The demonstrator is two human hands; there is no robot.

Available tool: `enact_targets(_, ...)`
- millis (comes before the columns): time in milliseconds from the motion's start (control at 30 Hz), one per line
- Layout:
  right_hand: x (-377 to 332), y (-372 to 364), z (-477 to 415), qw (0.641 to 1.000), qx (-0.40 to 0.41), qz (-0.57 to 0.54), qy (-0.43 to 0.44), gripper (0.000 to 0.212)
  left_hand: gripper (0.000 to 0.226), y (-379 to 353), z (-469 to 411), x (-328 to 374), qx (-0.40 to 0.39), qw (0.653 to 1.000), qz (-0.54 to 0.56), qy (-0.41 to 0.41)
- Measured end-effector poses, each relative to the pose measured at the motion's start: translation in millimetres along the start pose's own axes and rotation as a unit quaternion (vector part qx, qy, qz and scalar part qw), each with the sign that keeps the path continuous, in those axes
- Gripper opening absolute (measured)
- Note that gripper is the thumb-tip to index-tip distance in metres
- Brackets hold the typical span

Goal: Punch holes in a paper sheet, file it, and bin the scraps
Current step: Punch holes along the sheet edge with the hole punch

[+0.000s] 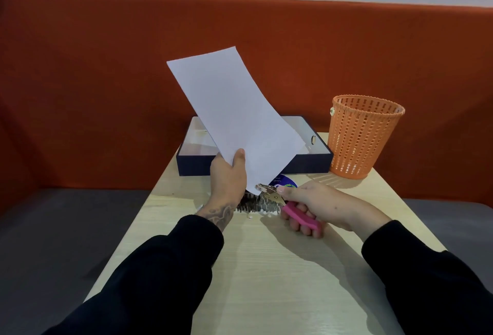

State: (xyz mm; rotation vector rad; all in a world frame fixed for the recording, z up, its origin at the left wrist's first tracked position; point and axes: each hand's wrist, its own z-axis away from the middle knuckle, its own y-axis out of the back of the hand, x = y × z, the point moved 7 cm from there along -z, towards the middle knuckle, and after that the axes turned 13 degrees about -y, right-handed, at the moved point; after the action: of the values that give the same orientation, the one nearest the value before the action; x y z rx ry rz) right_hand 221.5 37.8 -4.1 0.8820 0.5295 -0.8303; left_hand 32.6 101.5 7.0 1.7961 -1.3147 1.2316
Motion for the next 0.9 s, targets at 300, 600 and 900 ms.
enact_targets(300,-1.0,11.4,4.0,0.995,0.019,-0.065,0.073,0.066,0.013,10.1,-4.0,18.3,0.036,0.997,0.061,0.002)
enact_targets(600,1.3,33.9,5.2,0.987,0.074,-0.098,0.105,0.064,0.008,9.9,-4.9,24.0,0.02,0.996,0.085,0.0)
enact_targets(900,7.0,43.5,1.6,0.984,0.096,-0.108,0.107,0.064,0.014,10.1,-0.5,32.7,0.007,0.995,0.095,-0.013)
